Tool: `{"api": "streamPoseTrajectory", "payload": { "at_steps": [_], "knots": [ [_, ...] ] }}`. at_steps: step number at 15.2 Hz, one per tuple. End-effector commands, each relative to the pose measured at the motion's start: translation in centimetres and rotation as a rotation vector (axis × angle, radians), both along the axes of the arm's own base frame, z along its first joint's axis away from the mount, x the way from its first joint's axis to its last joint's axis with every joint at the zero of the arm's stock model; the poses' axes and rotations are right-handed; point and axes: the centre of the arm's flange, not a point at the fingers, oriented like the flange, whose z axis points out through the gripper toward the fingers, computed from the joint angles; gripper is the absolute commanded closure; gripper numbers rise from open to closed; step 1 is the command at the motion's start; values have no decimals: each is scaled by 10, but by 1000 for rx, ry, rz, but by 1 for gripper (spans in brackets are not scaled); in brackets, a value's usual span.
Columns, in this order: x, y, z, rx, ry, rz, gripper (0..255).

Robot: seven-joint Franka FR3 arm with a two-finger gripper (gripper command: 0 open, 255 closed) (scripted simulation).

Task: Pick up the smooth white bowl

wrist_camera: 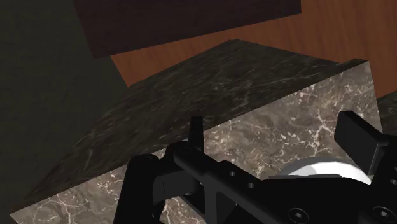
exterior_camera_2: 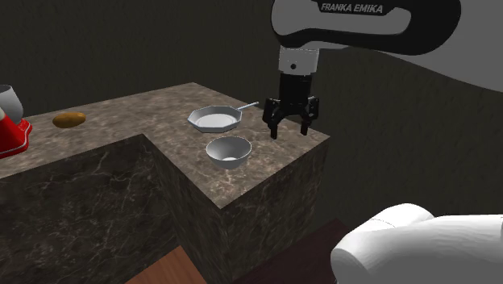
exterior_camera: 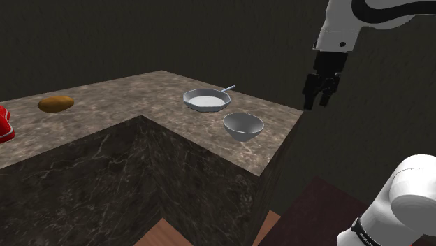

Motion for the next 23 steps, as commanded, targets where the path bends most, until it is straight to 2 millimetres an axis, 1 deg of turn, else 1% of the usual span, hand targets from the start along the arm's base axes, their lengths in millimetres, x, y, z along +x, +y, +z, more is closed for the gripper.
{"api": "streamPoseTrajectory", "payload": {
  "at_steps": [1, 9, 17, 18, 23],
  "knots": [
    [0, 0, 0, 0, 0, 0, 0],
    [90, -11, -43, 88, -49, 27, 0],
    [182, -16, -83, 175, -98, 55, 0],
    [182, -16, -83, 175, -98, 55, 0],
    [182, -16, -109, 175, -98, 55, 0]
  ]
}}
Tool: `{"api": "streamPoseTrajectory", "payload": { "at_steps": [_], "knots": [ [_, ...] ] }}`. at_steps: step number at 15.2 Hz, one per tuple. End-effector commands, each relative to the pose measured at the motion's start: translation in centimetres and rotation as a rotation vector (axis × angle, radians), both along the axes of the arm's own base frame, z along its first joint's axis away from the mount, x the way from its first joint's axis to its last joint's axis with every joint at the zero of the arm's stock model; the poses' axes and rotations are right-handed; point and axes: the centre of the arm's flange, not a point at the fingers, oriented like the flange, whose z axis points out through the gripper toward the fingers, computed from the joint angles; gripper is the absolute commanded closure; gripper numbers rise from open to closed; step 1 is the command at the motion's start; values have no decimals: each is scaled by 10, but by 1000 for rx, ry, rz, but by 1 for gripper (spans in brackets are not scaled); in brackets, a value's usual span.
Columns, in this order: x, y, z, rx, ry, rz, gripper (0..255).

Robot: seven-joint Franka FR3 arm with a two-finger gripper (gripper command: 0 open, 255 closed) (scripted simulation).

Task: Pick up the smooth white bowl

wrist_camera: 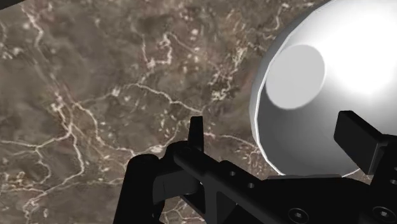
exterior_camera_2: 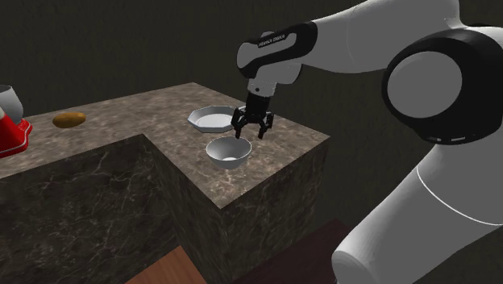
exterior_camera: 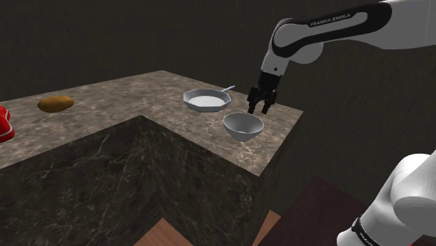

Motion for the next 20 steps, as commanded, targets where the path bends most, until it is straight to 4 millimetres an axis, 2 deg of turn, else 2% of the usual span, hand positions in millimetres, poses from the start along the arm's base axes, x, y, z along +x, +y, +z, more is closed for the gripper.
{"api": "streamPoseTrajectory", "payload": {
  "at_steps": [1, 2, 4, 5, 14, 20],
  "knots": [
    [0, 0, -10, 0, -1, 0, 0],
    [0, 0, -18, 0, -1, 0, 0],
    [0, 0, -18, 0, -1, 0, 0],
    [-1, 1, -18, 0, -1, 0, 255],
    [0, 0, -18, 0, -1, 0, 255],
    [0, 0, 14, 0, -1, 0, 255]
  ]
}}
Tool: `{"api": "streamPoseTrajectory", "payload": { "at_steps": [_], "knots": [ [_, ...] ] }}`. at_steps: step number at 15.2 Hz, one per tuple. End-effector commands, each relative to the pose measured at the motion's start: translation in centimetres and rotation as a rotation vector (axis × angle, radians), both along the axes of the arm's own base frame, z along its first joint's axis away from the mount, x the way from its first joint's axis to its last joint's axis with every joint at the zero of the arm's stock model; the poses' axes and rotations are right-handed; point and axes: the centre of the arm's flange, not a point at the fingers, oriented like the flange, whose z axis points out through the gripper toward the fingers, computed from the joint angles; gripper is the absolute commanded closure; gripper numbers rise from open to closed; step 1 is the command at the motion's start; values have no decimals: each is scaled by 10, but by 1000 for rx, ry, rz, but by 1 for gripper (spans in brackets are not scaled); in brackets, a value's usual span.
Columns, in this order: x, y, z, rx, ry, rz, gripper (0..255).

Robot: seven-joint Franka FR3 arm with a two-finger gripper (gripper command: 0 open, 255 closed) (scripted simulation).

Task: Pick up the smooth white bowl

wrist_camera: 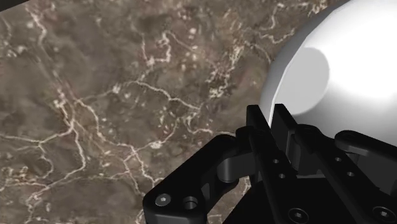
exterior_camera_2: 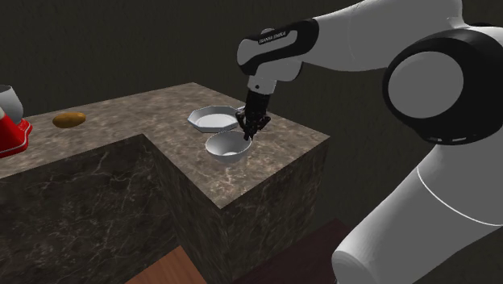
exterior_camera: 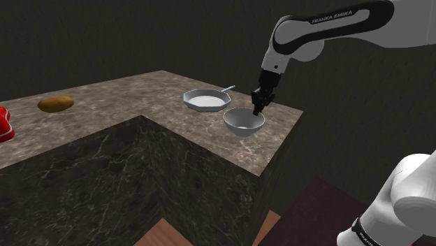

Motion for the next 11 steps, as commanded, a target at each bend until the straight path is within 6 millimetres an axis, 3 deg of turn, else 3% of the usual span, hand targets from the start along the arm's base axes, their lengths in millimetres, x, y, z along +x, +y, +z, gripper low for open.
{"api": "streamPoseTrajectory", "payload": {
  "at_steps": [1, 9, 11],
  "knots": [
    [0, 0, 11, 0, 0, 0, 255],
    [0, 0, 53, 0, 0, 0, 255],
    [0, 0, 54, 0, 0, 0, 255]
  ]
}}
